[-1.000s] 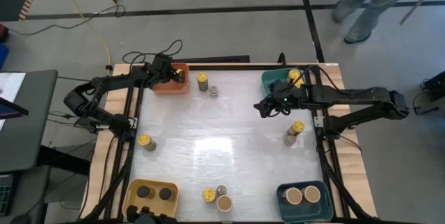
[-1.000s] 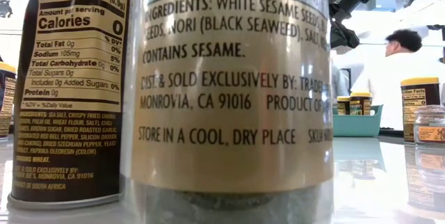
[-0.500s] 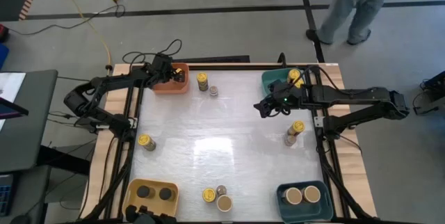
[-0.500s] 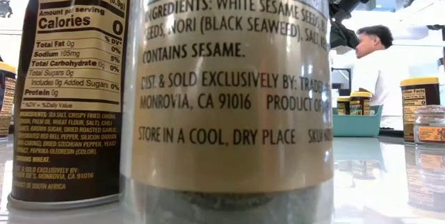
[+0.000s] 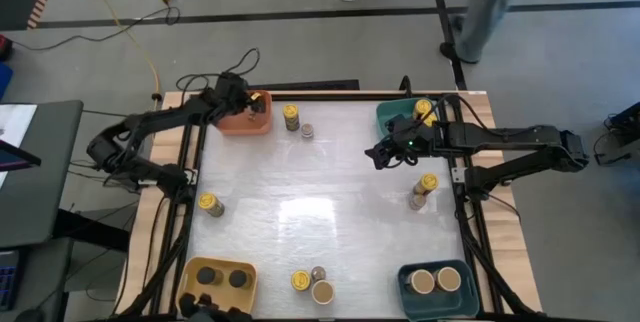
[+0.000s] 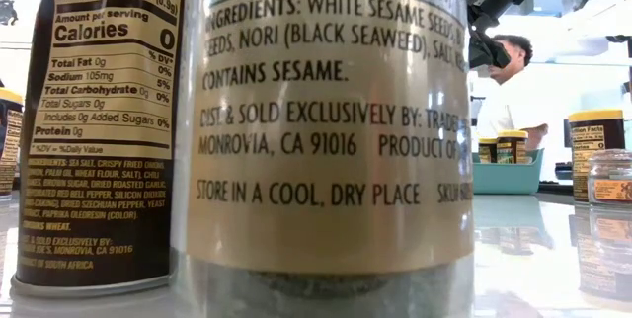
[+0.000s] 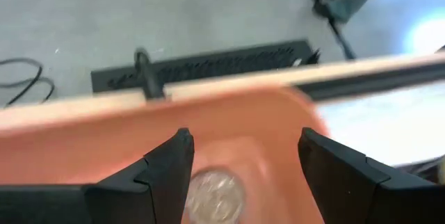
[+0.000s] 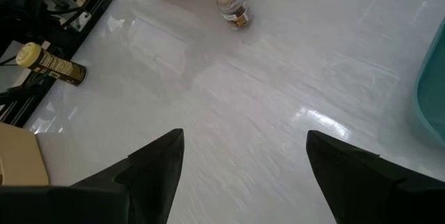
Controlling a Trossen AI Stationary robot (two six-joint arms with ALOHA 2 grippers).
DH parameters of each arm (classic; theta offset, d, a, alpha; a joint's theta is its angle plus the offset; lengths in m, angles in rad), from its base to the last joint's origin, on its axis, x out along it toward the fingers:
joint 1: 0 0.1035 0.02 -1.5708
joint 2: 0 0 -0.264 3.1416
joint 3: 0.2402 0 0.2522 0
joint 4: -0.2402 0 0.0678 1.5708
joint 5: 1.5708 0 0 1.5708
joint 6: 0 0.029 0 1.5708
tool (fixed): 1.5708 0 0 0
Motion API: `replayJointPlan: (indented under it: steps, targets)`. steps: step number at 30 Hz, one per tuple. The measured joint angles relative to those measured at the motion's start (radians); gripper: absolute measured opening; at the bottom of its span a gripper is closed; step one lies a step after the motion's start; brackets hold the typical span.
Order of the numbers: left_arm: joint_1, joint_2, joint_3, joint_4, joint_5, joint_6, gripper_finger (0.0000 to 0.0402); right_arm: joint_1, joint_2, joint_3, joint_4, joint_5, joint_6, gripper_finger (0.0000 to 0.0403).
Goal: Sort spices by type
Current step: Put the top brown small seasoning bottle into the orange bin
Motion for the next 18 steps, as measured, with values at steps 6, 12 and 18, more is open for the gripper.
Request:
replayJointPlan:
  steps: [6, 12, 18]
  targets:
    - [-0.008, -0.056, 0.058, 0.001, 0.058, -0.010, 0.0248, 0.000, 0.000, 0.000, 0.000, -0.001, -0.012, 0.0331]
    - [-0.031, -0.086, 0.139, 0.002, 0.205, 0.014, 0.0248, 0.000, 0.000, 0.000, 0.000, -0.002, -0.013, 0.0331]
    - [-0.082, -0.083, 0.270, -0.007, 0.311, 0.175, 0.0248, 0.000, 0.000, 0.000, 0.000, -0.002, -0.015, 0.0331]
